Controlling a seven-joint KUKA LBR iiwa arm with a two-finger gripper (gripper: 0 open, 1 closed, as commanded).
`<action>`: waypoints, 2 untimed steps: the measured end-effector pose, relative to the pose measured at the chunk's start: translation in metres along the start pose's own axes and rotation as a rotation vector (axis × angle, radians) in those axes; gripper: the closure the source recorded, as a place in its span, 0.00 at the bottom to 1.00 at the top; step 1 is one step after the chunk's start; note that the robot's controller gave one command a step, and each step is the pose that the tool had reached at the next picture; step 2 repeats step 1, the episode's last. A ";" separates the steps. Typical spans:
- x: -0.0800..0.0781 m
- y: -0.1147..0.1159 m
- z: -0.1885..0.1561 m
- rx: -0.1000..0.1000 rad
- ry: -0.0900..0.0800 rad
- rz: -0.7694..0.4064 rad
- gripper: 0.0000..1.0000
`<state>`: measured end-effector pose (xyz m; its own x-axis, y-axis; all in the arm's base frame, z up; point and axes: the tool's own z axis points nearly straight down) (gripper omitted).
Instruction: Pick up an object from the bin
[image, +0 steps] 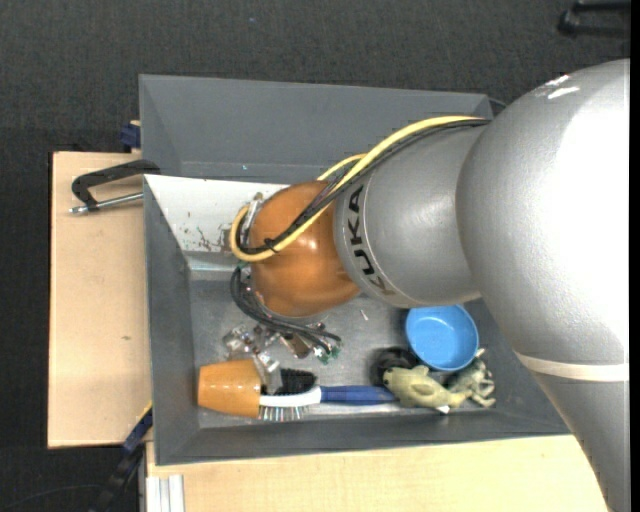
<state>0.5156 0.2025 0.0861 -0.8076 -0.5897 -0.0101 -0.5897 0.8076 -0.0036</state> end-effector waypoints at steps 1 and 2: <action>-0.021 -0.021 -0.146 0.000 -0.005 -0.004 1.00; -0.021 -0.021 -0.146 0.000 -0.005 -0.004 1.00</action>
Offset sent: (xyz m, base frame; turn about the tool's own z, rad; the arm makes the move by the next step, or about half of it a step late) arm 0.0249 -0.0060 0.1403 -0.0048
